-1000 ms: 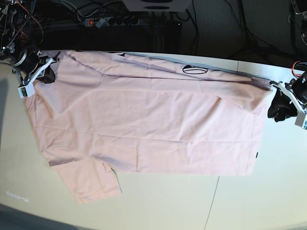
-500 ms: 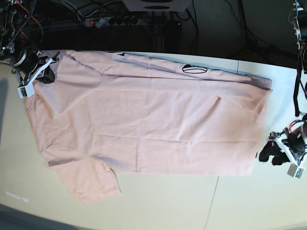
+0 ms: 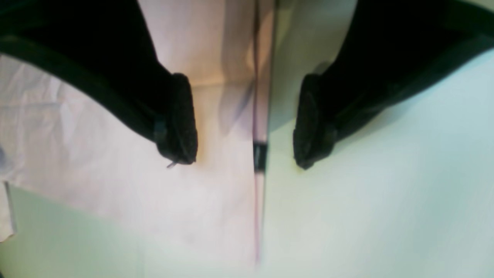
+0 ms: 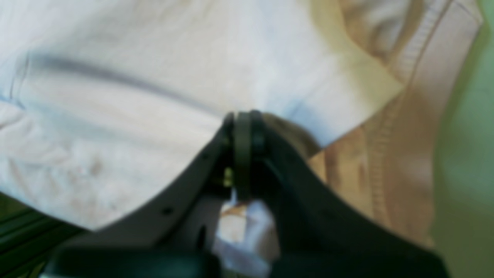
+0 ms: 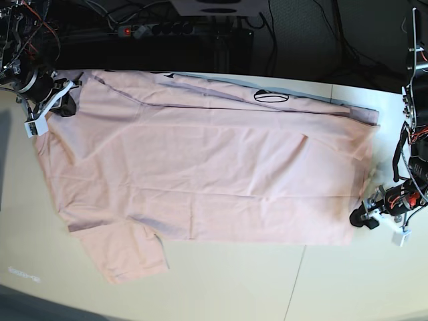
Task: Fold the T-shirt properly
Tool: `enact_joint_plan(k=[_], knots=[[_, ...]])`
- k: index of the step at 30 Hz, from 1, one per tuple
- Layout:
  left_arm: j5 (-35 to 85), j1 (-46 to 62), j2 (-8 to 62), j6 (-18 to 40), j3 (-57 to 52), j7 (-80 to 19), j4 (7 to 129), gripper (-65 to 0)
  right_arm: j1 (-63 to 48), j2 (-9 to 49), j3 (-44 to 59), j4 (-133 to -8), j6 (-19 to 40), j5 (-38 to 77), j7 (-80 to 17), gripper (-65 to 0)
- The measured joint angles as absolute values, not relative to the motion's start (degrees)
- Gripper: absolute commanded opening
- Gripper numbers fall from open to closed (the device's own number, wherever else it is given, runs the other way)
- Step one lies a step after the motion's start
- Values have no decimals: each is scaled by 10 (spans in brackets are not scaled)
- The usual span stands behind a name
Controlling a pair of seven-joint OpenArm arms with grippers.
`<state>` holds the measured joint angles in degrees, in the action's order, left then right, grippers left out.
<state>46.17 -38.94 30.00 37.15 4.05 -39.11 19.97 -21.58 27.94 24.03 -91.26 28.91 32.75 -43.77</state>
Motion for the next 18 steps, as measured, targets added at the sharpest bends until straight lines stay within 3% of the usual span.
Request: enact_joint_plan(k=[18], knots=[[403, -419, 233, 320, 40, -345, 180, -237, -216, 279, 240, -913, 289, 330, -440, -650]])
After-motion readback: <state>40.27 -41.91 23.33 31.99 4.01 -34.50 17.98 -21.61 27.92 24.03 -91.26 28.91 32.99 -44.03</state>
